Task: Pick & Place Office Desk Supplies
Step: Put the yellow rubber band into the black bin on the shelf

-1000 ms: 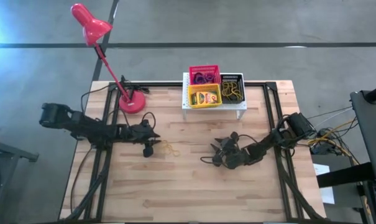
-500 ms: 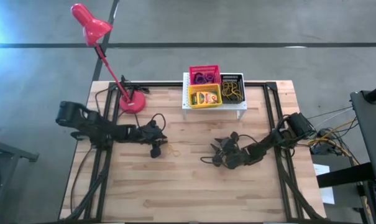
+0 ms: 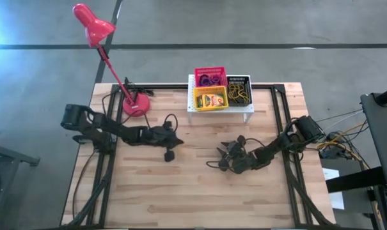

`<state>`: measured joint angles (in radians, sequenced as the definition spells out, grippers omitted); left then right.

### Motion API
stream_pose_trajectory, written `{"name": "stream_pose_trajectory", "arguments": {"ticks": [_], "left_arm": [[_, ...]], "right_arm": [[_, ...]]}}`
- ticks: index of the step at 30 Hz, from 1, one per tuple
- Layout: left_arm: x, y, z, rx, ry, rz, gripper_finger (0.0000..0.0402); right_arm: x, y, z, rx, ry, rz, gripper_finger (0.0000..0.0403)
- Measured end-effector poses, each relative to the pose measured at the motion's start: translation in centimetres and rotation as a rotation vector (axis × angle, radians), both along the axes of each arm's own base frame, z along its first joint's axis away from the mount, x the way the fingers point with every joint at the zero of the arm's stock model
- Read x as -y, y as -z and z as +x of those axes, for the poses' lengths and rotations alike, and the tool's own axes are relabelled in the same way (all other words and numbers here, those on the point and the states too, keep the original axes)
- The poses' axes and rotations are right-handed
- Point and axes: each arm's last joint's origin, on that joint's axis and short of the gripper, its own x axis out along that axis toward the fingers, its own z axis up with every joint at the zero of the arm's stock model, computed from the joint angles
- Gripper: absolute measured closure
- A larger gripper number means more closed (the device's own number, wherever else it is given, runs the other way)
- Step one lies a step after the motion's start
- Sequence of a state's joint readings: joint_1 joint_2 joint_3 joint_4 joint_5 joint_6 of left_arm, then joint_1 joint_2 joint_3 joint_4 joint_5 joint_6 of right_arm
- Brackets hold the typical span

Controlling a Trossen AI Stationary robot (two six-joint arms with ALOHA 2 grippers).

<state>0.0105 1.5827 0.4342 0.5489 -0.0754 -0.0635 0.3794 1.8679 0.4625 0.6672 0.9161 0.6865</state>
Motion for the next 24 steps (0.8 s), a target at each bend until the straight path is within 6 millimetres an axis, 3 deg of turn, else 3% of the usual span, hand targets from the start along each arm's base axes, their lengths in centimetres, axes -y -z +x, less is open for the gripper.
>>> {"name": "stream_pose_trajectory", "arguments": {"ticks": [8,15,24], "left_arm": [[1.4,-5.0,4.4,0.185,0.119,0.126,0.04],[2.0,-7.6,7.0,0.277,0.158,0.188,0.0401],[2.1,-9.5,8.4,0.33,0.203,0.289,0.0401]], "right_arm": [[-0.1,-0.6,0.2,0.028,-0.014,-0.009,0.0236],[-0.4,-4.9,1.1,0.176,-0.116,-0.111,0.0224],[-0.3,-9.2,1.0,0.268,-0.195,-0.201,0.0149]]}}
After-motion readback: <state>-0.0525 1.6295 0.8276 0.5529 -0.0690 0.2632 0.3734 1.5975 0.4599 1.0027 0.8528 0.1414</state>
